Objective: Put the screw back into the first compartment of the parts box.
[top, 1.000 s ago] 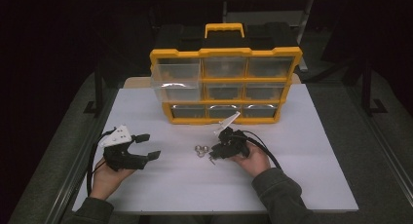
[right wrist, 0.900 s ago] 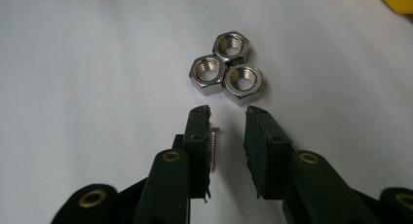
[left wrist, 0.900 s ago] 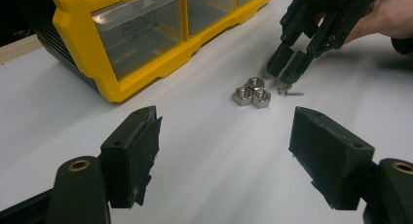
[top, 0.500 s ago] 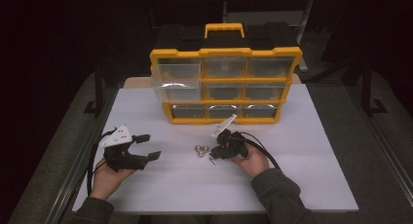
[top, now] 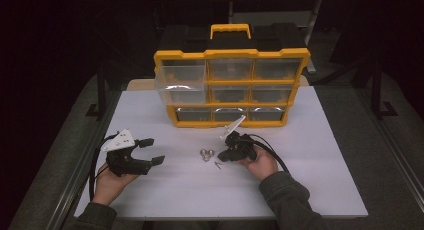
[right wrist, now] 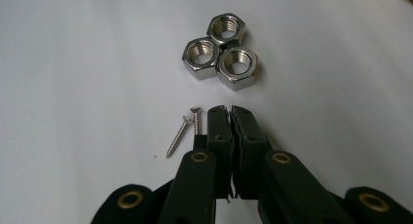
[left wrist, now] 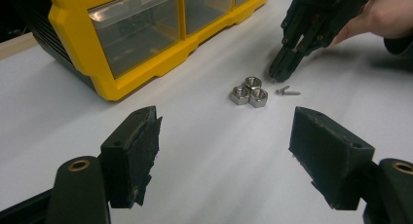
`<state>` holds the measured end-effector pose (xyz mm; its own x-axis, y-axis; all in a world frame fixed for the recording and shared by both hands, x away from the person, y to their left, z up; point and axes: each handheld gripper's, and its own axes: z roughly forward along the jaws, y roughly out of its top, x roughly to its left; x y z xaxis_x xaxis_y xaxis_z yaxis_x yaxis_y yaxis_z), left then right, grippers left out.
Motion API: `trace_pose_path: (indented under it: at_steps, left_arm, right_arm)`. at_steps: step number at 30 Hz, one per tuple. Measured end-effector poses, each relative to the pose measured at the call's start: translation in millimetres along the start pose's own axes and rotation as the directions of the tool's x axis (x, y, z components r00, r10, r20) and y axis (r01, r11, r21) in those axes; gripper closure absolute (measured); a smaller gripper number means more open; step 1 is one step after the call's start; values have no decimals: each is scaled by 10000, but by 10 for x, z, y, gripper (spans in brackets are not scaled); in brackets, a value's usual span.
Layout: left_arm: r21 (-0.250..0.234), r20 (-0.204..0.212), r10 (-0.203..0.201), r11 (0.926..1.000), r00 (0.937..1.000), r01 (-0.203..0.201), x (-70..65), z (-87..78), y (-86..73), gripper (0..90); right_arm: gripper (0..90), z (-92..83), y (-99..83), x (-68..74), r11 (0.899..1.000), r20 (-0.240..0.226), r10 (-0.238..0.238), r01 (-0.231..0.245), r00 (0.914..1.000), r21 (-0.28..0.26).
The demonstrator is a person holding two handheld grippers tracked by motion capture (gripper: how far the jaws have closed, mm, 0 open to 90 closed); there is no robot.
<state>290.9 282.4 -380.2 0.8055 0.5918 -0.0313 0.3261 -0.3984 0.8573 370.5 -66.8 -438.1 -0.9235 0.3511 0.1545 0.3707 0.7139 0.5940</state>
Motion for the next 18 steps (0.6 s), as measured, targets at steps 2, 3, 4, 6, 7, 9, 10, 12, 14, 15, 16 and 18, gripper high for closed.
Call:
trace_pose_path:
  at_steps: [2, 3, 4, 6, 7, 9, 10, 12, 14, 15, 16, 18]
  left_arm:
    - [-2, -17, -3, 10000, 10000, 3, -1, 0, -2, 261]
    - [-7, -32, -45, 10000, 10000, 45, -1, 0, -6, 262]
    - [-7, -32, -45, 10000, 10000, 45, -1, 0, -6, 262]
    - [41, 11, -21, 10000, 10000, 21, 12, -4, -4, 261]
    - [5, 18, -57, 10000, 10000, 57, 13, -3, -5, 261]
    - [1, 25, -37, 10000, 10000, 37, 10, -4, -7, 261]
    - [11, 30, -53, 10000, 10000, 53, 9, -4, -7, 261]
    - [-5, 30, -78, 10000, 10000, 78, 10, -4, -7, 261]
    - [-52, 56, -163, 9999, 9999, 163, 8, -7, -6, 261]
    - [-28, 66, -170, 9999, 9998, 170, 7, -9, -6, 261]
    - [-27, 70, -181, 9998, 9998, 181, 3, -9, -6, 261]
    - [-66, 54, -15, 10000, 10000, 16, 12, -7, -2, 259]
  right_arm:
    - [862, -74, 3, 3, 9999, -140, 27, -28, 9999, -115]
    - [862, -104, 10, 10, 9999, -164, 59, -61, 9998, -118]
    - [862, -104, 10, 10, 9999, -164, 59, -61, 9998, -118]
    - [862, -218, 39, 14, 9998, -167, 43, -47, 9999, -189]
    - [862, -266, 53, 12, 9997, -139, 66, -69, 9999, -220]
    - [863, -309, 67, 1, 9994, -211, 36, -43, 9998, -336]
    - [863, -349, 87, -15, 9988, -193, -164, 155, 9997, -468]
    - [863, -454, 127, -15, 9988, -162, -77, 69, 9998, -489]
    - [863, -588, 193, -23, 9975, -309, -98, 76, 9995, -707]
    - [863, -632, 216, -26, 9972, -357, -113, 86, 9993, -749]
    - [863, -632, 216, -26, 9972, -357, -113, 86, 9993, -749]
    - [864, -765, 285, -39, 9957, -418, -198, 159, 9989, -915]
